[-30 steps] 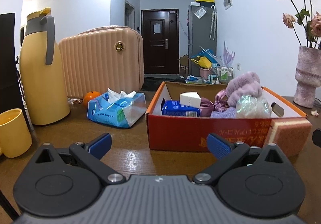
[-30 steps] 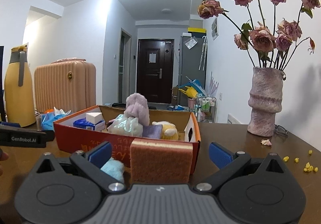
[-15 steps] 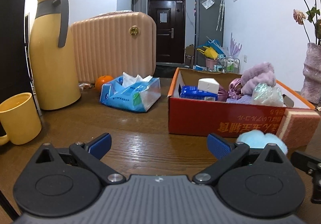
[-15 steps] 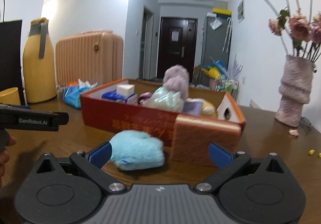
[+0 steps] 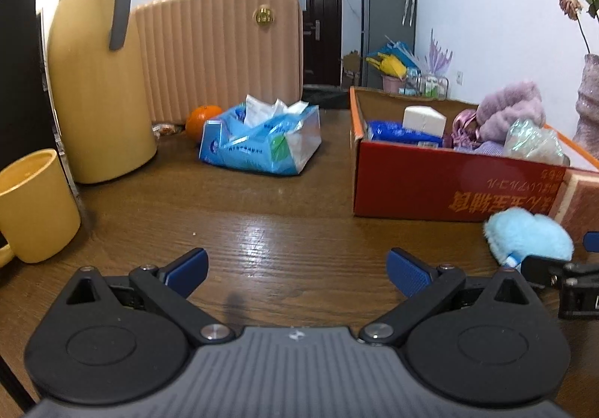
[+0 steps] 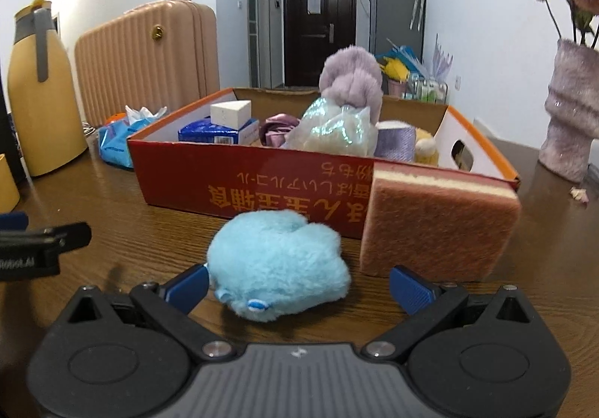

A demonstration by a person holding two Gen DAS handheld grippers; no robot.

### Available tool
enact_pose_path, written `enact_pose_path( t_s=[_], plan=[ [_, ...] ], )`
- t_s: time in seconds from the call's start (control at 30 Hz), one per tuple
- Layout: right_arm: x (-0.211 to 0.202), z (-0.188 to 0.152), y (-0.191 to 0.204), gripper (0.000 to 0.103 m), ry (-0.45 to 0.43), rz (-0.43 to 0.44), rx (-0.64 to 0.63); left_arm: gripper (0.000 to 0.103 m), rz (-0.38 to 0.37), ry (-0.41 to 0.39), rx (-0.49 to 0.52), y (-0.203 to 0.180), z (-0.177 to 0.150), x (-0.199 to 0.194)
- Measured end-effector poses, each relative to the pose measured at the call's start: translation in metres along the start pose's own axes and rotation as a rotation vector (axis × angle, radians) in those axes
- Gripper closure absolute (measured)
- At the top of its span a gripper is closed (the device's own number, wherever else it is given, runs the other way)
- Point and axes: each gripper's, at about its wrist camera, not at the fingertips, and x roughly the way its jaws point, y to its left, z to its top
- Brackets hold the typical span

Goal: Organize soft objects
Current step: 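Lower the right gripper onto the light-blue fluffy pom-pom and close it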

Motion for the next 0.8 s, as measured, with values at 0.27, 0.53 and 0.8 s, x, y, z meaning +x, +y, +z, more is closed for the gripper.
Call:
enact_pose_path(
  t_s=[0.27, 0.53, 0.8],
  plan=[
    [0.020, 0.009, 0.004, 0.000, 0.045, 0.007, 0.022, 0.000, -0.046, 0.128, -0.039, 0.013, 0.003, 0.027],
    [0.037, 0.016, 0.007, 0.000, 0.080, -0.002, 0.042, 0.000, -0.027, 0.141, 0.008, 0.008, 0.004, 0.031],
    [0.044, 0.017, 0.016, 0.000, 0.094, -0.023, 0.017, 0.000, -0.027, 0.141, 0.007, 0.007, 0.003, 0.030]
  ],
)
